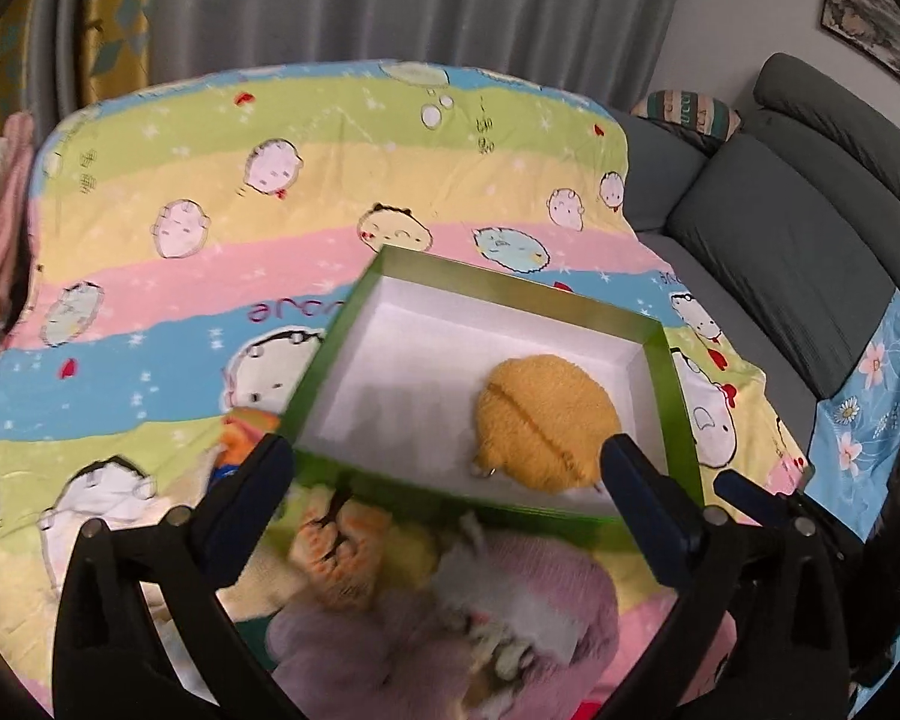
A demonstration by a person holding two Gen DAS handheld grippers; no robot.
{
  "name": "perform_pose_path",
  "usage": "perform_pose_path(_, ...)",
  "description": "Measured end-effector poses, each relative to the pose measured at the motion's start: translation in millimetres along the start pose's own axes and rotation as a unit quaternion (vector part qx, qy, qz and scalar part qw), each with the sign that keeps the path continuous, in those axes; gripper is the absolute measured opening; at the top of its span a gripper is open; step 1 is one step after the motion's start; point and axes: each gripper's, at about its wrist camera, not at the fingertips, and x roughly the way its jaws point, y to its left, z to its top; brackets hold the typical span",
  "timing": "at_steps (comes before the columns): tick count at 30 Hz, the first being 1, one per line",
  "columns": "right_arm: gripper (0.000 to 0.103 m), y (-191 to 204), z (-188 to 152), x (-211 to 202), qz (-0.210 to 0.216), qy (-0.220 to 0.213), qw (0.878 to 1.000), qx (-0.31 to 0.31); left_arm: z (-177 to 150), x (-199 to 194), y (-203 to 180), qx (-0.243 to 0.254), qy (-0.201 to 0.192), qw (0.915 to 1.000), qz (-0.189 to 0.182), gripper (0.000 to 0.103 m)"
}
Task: Organize soft objects
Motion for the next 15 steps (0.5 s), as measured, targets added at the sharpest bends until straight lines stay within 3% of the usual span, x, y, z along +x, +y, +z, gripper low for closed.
perform_pose_path(6,0.067,4,-27,-11,0.029,0.028,0.999,0.009,-29,-36,4,0.008,-0.014,0.9998,-0.008,0.102)
perform_pose_path(15,0.067,0,-71,-1,0.055,0.079,0.995,0.041,-98,-37,-3,-0.006,0.019,0.9971,-0.074,0.102)
